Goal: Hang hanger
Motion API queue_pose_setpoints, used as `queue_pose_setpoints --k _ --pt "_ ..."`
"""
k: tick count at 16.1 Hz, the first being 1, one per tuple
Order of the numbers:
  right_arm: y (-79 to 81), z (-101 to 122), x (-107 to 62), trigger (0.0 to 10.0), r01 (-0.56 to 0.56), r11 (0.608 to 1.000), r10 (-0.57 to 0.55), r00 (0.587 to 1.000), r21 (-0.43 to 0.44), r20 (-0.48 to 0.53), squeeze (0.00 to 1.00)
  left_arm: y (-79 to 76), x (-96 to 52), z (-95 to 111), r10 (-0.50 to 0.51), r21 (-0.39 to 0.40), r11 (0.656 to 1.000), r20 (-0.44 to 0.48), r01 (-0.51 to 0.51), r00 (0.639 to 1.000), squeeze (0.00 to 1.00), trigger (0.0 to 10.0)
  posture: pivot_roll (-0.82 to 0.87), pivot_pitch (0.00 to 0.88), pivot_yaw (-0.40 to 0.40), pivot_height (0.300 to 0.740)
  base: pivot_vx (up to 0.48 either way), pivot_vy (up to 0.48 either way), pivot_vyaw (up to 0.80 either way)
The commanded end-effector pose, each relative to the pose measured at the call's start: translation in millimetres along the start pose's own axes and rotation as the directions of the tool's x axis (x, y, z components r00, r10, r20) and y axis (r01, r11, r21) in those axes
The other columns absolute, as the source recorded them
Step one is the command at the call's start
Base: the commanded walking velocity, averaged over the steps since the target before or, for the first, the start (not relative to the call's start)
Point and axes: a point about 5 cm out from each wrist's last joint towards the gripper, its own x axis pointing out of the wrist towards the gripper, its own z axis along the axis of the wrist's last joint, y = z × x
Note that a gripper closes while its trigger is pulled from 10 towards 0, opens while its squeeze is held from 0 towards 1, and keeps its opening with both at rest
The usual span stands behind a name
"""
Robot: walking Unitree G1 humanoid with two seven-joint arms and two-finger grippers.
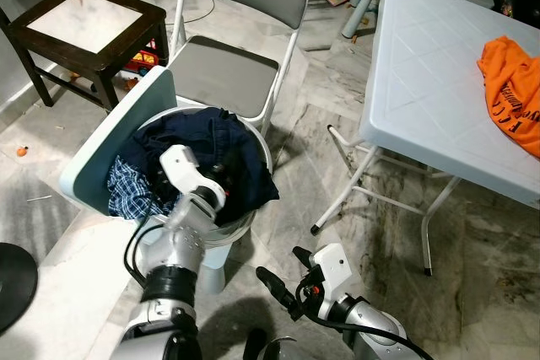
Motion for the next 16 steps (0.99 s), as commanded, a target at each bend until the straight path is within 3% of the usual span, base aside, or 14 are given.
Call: queue_pose_setpoints --k 1,3,4,7,8,9,16 --pt "-5.0 -3 -5.9 10.0 0.027 1.0 -0.027 1.0 -0.002 -0.009 0.0 5.9 -3.4 -3 0.036 0.071 0.997 0.005 -0.036 0.999 1.0 10.0 0.24 0.206 -0.208 0.74 0.0 0.0 0.0" --pt "-4.8 -2 -5.5 10.0 0.024 1.0 -0.024 1.0 -0.003 -0.01 0.0 18.7 -5.7 15 0.123 0.182 0.973 0.104 -0.141 0.987 1.0 10.0 0.25 0.207 -0.211 0.74 0.0 0.0 0.0" --pt "-4.5 -2 -5.4 10.0 0.021 1.0 -0.021 1.0 -0.004 -0.011 0.0 21.8 -5.6 17 0.168 0.17 0.968 0.103 -0.184 0.98 1.0 10.0 0.25 0.208 -0.216 0.74 0.0 0.0 0.0" --pt "-3.6 -1 -4.5 10.0 0.01 1.0 -0.01 1.0 -0.01 -0.015 0.0 12.7 -6.1 8 0.142 0.119 0.982 0.064 -0.148 0.988 1.0 10.0 0.25 0.208 -0.222 0.74 0.0 0.0 0.0" --pt "-3.7 0 -3.9 10.0 0.007 1.0 -0.008 1.0 -0.013 -0.014 0.0 9.0 -5.0 3 0.141 0.084 0.986 0.051 -0.145 0.989 0.72 10.0 0.25 0.205 -0.222 0.74 0.0 0.0 0.0" --pt "-3.8 1 -3.7 10.0 0.007 1.0 -0.007 1.0 -0.015 -0.013 0.0 7.8 -4.4 1 0.15 0.077 0.985 0.047 -0.153 0.988 0.0 10.0 0.25 0.203 -0.221 0.74 0.0 0.0 0.0" --pt "-1.8 1 -5.1 10.0 0.018 1.0 -0.018 1.0 -0.004 -0.006 0.0 -1.5 -15.0 1 0.137 0.104 0.985 0.023 -0.139 0.99 0.0 10.0 0.25 0.209 -0.209 0.74 0.0 0.0 0.0"
